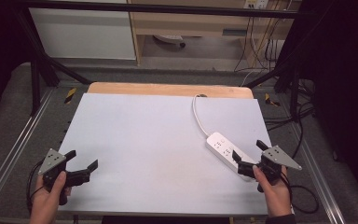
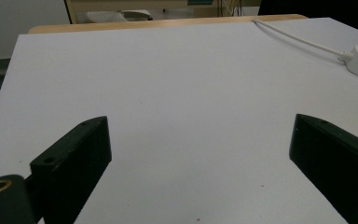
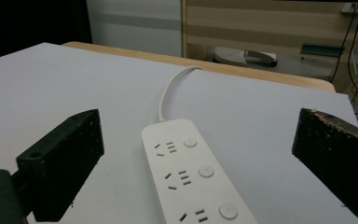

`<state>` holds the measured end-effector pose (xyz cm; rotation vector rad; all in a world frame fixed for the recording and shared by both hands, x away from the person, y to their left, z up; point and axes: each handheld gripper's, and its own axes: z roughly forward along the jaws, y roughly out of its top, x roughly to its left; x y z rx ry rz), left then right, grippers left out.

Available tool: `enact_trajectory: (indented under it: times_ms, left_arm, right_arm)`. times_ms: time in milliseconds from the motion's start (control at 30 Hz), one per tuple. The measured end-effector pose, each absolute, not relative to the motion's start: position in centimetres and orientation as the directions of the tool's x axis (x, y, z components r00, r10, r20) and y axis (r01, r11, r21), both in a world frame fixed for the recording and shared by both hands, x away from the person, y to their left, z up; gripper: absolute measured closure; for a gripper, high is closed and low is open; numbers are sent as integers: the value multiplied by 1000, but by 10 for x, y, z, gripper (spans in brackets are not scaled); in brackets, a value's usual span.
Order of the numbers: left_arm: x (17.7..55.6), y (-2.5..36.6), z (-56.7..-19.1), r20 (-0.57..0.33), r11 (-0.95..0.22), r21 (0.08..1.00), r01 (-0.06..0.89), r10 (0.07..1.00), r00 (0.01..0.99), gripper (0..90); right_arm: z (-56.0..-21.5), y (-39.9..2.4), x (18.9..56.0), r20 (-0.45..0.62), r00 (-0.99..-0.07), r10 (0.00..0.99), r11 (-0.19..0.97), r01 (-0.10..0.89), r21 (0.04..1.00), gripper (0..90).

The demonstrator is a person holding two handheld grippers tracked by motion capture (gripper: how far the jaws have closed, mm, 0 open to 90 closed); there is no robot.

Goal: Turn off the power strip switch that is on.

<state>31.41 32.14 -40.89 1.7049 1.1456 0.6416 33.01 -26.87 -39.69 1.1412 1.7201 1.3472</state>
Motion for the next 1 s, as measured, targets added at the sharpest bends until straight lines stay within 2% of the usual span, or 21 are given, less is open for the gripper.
enact_trajectory:
  times_ms: [567, 1000]
  left_arm:
    - [315, 321, -410, -77, -113, 908, 404, 901, 426, 55]
    - [315, 321, -409, -77, -113, 909, 402, 901, 428, 55]
  right_arm:
    - [-418, -251, 321, 20, -465, 885, 126, 280, 952, 24]
    - [-440, -207, 322, 19, -612, 791, 241, 340, 909, 27]
